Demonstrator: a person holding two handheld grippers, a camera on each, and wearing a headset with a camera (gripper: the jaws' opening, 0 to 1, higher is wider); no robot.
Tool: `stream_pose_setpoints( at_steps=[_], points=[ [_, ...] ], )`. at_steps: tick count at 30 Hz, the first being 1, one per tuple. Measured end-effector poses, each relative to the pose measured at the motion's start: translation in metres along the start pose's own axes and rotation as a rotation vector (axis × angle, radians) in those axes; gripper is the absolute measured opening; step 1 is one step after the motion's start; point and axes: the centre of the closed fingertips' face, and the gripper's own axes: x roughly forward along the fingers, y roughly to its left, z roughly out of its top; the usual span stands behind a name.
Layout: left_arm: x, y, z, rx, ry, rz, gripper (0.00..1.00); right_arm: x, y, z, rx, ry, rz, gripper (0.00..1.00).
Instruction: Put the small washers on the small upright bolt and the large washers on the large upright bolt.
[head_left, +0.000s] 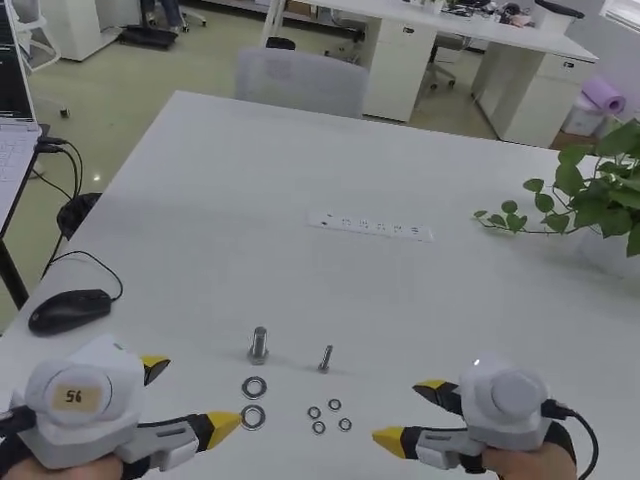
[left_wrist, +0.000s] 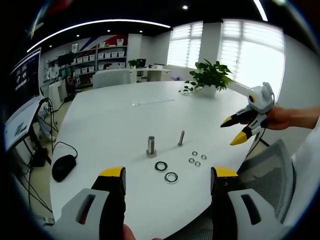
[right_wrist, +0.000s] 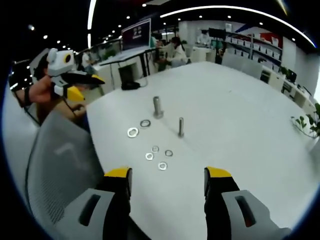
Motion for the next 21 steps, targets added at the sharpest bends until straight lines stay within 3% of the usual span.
stream_pose_setpoints(
  at_steps=[6,11,17,21],
  points=[
    [-0.002,-0.002,0.0,-0.01,-0.004,0.003,0.68,0.025,-0.002,0.003,-0.046,0.067,0.038,0.42],
    [-0.005,-0.001,0.0,-0.029,-0.009,0.01,0.67,0.051,0.0,0.002,-0.105,0.146,0.079,0.36],
    [-0.01,0.006,0.0,-0.056,-0.017,0.032,0.66,0.075,-0.002,0.003,-0.091,0.182,0.109,0.29],
    [-0.013,0.01,0.0,-0.066,-0.018,0.04,0.65,0.086,0.001,0.0,-0.125,0.214,0.134,0.27]
  ],
)
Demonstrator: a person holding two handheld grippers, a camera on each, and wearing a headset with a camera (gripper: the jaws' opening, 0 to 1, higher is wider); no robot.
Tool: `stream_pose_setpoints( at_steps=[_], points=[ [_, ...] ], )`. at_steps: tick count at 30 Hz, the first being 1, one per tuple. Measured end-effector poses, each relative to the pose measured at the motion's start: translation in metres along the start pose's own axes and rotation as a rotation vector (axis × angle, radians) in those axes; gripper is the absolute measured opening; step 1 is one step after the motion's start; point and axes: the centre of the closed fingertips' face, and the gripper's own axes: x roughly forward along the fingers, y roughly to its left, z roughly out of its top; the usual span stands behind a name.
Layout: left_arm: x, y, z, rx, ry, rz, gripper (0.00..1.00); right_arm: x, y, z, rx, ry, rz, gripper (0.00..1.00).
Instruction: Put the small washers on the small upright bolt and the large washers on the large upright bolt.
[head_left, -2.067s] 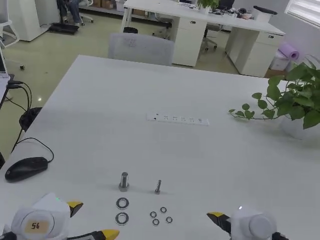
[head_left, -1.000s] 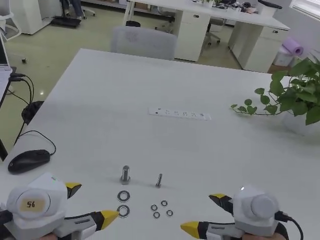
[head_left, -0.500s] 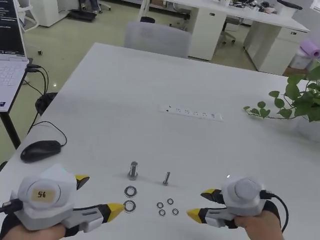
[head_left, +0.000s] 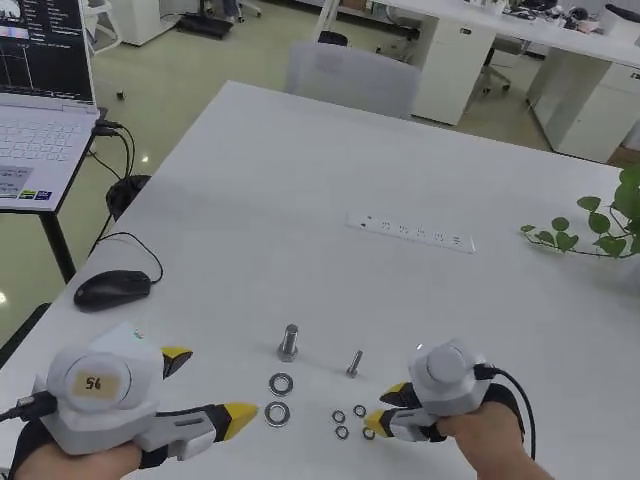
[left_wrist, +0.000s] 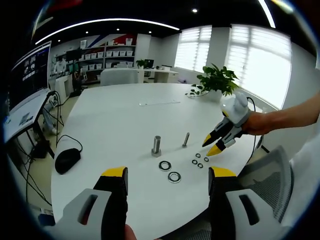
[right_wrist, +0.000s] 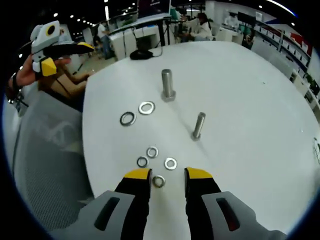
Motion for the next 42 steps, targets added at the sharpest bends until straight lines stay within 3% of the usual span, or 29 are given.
stream_pose_setpoints(
  at_steps=[9,17,35,42],
  points=[
    [-0.001,0.005,-0.003,-0.018,0.005,0.018,0.63,0.02,-0.005,-0.01,-0.102,0.109,0.008,0.24],
    [-0.001,0.007,-0.005,-0.035,0.002,0.025,0.62,0.023,-0.006,-0.006,-0.194,0.13,0.014,0.2],
    [0.007,0.0,0.005,-0.007,-0.007,-0.017,0.6,0.025,-0.004,-0.006,-0.216,0.134,0.021,0.15],
    [0.009,-0.003,0.008,0.0,-0.019,-0.028,0.59,0.024,-0.004,-0.006,-0.204,0.147,-0.001,0.14]
  ],
)
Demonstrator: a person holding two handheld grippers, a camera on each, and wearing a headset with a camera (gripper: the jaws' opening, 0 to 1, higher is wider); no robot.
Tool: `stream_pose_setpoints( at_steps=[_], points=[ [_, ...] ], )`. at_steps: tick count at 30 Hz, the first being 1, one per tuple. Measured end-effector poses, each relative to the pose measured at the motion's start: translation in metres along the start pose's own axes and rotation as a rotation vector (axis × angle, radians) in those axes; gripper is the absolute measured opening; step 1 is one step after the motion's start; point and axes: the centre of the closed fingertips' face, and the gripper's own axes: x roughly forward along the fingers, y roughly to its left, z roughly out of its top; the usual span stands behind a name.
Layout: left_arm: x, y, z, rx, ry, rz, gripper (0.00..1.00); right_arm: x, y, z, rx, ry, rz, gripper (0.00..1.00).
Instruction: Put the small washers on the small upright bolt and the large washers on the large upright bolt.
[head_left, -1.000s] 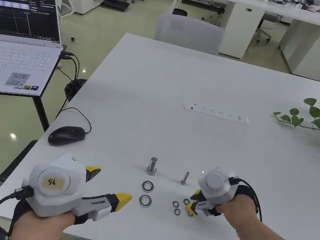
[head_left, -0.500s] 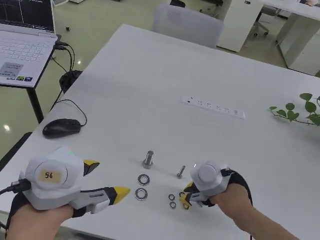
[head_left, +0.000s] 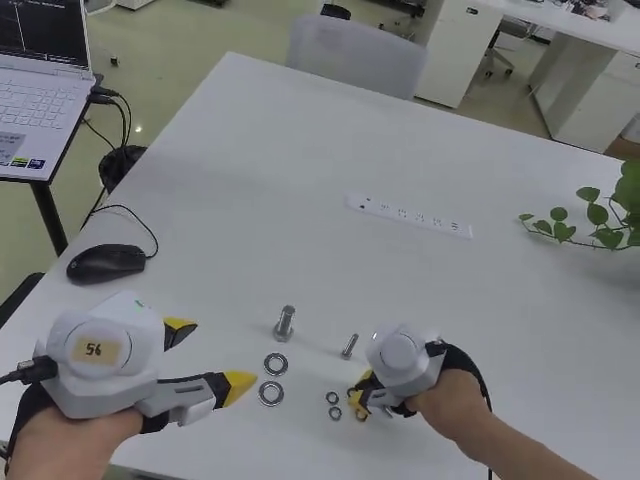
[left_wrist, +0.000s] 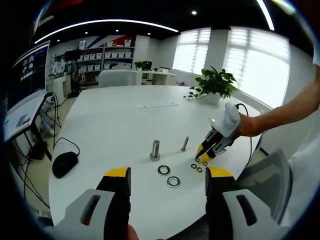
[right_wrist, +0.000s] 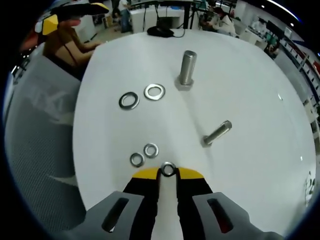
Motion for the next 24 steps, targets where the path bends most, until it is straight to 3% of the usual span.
stream_pose_setpoints(
  at_steps=[6,13,24],
  points=[
    [-0.005,0.004,-0.001,-0.016,-0.012,0.016,0.59,-0.001,-0.001,-0.001,0.085,-0.035,-0.002,0.13],
    [-0.013,0.012,-0.006,-0.031,-0.008,0.043,0.59,-0.002,0.0,-0.001,0.06,-0.017,-0.01,0.13],
    [-0.015,0.017,-0.008,-0.039,-0.004,0.055,0.58,-0.017,-0.008,0.003,0.085,-0.051,-0.027,0.13]
  ],
)
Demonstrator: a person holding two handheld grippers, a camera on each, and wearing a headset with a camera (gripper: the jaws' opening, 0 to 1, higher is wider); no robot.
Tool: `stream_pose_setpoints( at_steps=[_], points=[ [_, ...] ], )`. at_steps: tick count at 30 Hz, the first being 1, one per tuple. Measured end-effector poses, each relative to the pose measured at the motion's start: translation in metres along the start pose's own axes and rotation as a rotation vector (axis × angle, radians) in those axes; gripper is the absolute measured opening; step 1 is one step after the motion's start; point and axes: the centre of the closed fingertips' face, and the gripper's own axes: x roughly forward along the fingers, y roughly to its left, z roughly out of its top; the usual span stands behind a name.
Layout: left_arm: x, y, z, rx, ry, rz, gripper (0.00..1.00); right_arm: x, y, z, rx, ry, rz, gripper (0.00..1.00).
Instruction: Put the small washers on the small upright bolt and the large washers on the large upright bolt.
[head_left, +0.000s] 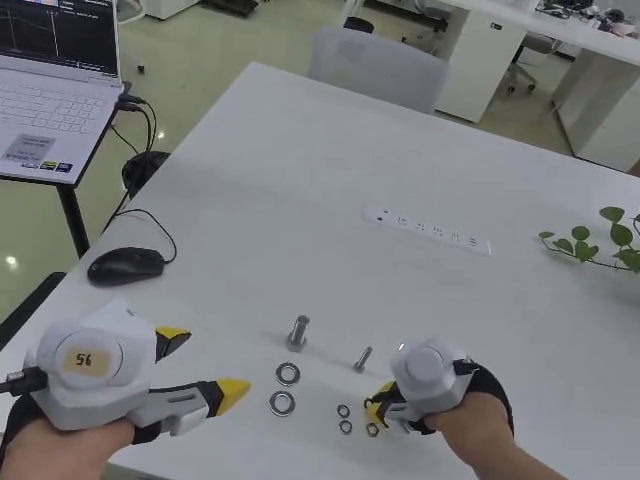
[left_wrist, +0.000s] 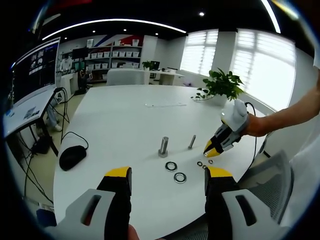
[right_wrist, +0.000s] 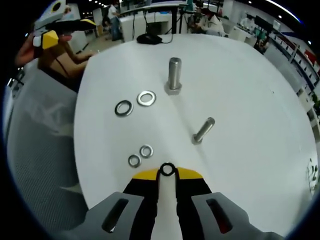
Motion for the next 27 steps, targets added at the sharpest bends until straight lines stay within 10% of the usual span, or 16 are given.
stream_pose_setpoints(
  at_steps=[15,27],
  points=[
    [0.005,-0.004,0.005,0.017,-0.002,-0.015,0.58,-0.037,-0.033,0.044,-0.041,-0.069,-0.079,0.13],
    [0.005,-0.005,0.004,0.015,-0.002,-0.012,0.59,-0.029,-0.041,0.06,-0.087,-0.042,-0.059,0.13]
  ],
)
